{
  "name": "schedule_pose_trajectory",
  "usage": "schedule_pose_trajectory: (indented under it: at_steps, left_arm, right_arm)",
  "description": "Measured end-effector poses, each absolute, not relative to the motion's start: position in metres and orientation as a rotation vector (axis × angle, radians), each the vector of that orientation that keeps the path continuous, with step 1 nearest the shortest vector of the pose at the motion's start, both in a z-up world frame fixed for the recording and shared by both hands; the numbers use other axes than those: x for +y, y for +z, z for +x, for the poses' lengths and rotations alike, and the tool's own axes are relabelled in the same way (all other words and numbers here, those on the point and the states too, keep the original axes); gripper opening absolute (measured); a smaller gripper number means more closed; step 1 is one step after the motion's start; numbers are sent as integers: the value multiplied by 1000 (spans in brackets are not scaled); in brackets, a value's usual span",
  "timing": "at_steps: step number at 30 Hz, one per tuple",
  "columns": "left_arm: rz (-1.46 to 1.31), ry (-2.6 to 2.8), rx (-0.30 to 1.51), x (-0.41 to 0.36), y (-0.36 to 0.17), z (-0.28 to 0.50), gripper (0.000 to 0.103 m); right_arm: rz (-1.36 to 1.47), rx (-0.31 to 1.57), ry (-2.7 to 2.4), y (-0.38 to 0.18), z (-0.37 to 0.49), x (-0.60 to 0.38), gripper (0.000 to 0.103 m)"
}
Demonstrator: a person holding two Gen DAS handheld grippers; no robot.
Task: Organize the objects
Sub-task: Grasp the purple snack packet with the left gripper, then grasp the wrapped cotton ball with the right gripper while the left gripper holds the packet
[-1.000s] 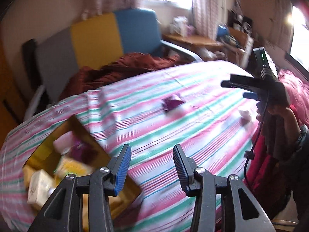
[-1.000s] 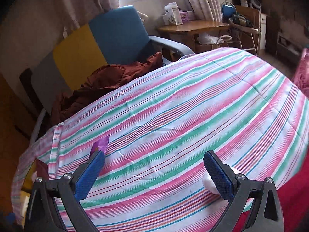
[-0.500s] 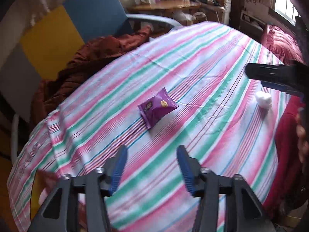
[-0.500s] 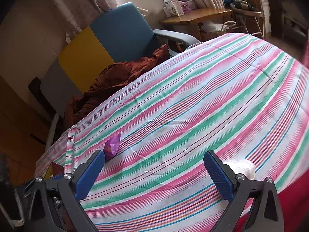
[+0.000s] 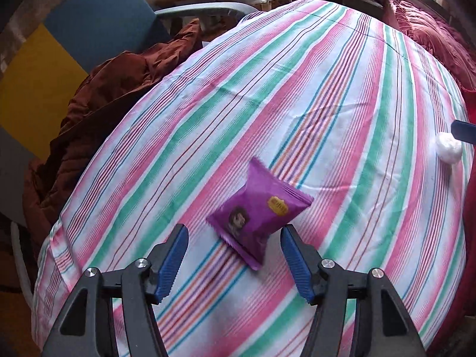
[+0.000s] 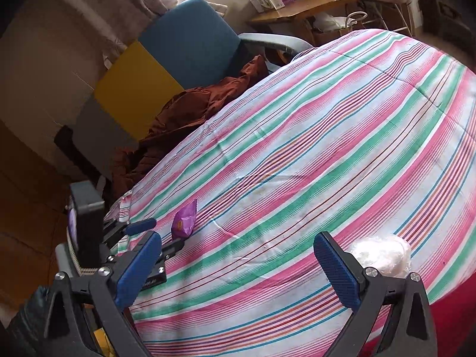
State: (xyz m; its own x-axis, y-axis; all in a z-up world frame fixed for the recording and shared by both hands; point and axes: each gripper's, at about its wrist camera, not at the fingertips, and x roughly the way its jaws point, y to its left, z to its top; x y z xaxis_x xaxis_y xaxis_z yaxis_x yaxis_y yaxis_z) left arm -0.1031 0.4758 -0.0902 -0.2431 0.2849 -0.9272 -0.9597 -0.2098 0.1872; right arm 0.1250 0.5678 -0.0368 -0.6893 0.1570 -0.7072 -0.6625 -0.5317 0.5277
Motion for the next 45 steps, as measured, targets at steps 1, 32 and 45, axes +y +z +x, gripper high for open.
schedule_pose_trajectory:
  at_steps: [1,32,45]
  left_arm:
    - [-979,1626,1039,479,-92,-103,65]
    - [-1141,1688,697,383,-82,-1,38]
    - [-1180,1715,533,329,-75,27,38]
  right_arm:
    - [-830,1134,2235,-37,125,568,103]
    - [-1010,1161,2299,-31,129,570,103]
    - [-1457,708,2078,-48,166,602,78]
